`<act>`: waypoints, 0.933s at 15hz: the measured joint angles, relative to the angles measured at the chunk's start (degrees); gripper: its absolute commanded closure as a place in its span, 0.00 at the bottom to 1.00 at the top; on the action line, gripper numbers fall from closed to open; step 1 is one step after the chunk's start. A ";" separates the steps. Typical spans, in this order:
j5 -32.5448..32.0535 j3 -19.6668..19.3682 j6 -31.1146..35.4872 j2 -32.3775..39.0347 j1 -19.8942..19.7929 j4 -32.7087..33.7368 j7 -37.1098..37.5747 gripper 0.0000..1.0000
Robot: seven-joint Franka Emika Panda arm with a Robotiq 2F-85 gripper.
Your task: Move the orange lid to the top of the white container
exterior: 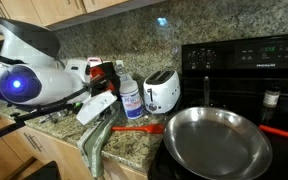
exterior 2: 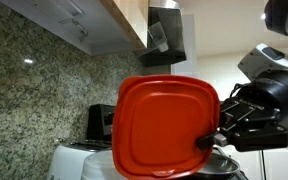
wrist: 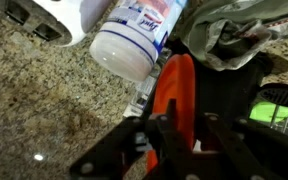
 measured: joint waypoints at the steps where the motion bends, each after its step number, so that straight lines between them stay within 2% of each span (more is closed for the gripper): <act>1: 1.86 0.36 -0.60 1.67 -0.07 0.20 0.00 0.96; 9: 17.18 3.99 -7.02 13.28 -2.39 0.55 0.00 0.96; 14: 16.86 -0.17 -10.62 19.34 -4.92 0.66 0.06 0.96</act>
